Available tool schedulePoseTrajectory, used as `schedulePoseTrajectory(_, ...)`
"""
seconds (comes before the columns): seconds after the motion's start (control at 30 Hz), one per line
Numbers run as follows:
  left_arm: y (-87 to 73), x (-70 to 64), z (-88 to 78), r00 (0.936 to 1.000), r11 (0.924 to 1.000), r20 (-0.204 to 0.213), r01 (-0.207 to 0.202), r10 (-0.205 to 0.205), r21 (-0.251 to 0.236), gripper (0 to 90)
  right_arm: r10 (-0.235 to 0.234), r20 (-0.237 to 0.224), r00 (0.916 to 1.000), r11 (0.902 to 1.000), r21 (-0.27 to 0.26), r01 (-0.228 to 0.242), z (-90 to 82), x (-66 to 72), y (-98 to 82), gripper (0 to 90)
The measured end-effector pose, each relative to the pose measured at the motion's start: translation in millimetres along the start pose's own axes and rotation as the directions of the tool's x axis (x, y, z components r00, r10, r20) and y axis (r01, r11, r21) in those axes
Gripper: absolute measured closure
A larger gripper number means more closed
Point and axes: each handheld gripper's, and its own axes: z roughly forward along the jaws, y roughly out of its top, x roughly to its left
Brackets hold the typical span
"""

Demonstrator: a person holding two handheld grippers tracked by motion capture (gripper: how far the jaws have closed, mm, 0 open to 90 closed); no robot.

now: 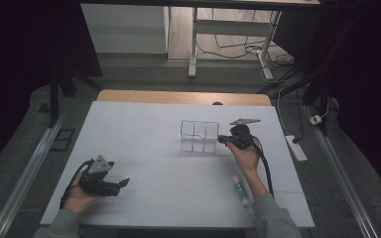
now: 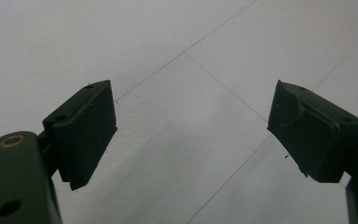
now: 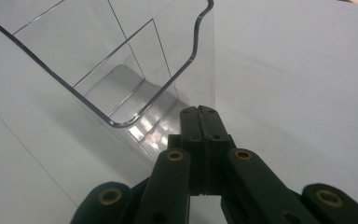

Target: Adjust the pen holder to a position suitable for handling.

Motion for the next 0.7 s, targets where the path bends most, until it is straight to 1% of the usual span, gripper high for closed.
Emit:
schedulePoseTrajectory(0.23,-0.1,0.4,0.0,1.0000,1.0000,-0.001,-0.002,0.002,0.003,14.9,-0.017,-0.009,0.9998,0.9998,0.004,0.017,7.6,8.6,4.5,89.9)
schedulePoseTrajectory(0.33,-0.2,-0.1,0.1,1.0000,1.0000,-0.003,-0.006,0.006,0.005,14.8,-0.026,-0.022,0.9994,0.9996,0.007,0.026,11.3,12.9,6.2,89.9)
schedulePoseTrajectory(0.53,-0.4,0.3,-0.2,1.0000,1.0000,-0.002,-0.003,0.003,0.004,14.7,-0.045,-0.036,0.9983,0.9989,0.013,0.046,18.2,21.8,9.8,89.8)
schedulePoseTrajectory(0.7,-0.6,0.2,0.2,1.0000,1.0000,-0.002,0.000,0.000,0.003,14.7,-0.052,-0.048,0.9975,0.9985,0.015,0.053,21.9,26.9,11.9,89.7)
